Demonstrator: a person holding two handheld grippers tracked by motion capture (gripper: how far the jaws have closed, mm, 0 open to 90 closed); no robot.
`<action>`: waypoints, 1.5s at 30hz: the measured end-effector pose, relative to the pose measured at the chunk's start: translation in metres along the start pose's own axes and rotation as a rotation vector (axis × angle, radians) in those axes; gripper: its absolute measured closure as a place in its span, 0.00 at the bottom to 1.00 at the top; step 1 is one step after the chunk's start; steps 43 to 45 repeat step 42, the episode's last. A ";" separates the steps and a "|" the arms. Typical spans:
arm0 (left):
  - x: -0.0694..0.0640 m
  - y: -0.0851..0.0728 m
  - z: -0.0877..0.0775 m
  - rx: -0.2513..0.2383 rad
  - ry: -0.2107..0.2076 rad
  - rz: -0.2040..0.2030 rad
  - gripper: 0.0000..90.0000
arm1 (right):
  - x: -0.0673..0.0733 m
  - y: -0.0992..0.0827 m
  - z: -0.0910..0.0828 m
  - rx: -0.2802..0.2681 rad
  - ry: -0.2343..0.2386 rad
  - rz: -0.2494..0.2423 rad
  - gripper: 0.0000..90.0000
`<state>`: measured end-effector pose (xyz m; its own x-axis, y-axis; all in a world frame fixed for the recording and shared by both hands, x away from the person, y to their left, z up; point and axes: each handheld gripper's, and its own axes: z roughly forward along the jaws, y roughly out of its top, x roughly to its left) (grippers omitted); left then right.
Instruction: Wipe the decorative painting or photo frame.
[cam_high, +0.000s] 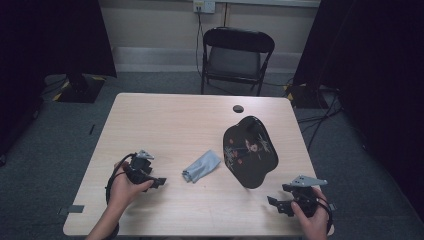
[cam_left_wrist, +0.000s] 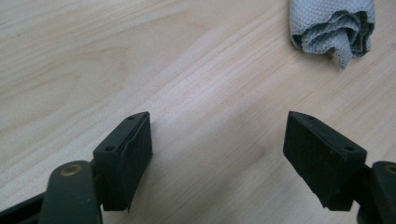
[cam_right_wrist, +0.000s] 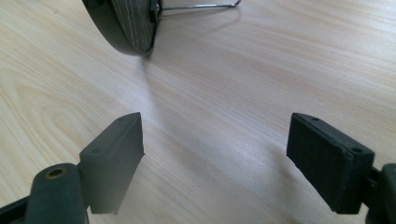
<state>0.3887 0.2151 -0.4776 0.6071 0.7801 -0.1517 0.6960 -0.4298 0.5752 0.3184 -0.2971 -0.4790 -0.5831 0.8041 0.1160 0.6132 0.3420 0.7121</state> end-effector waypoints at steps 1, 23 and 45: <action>0.000 0.000 0.000 -0.002 0.005 0.001 0.26 | 0.000 0.000 0.000 0.005 -0.004 -0.006 0.20; -0.004 -0.012 0.004 -0.072 0.042 0.084 0.18 | 0.000 -0.006 0.009 0.058 -0.044 -0.056 0.17; -0.007 -0.016 0.005 -0.091 0.067 0.117 0.17 | 0.002 -0.012 0.013 0.010 -0.082 -0.084 0.15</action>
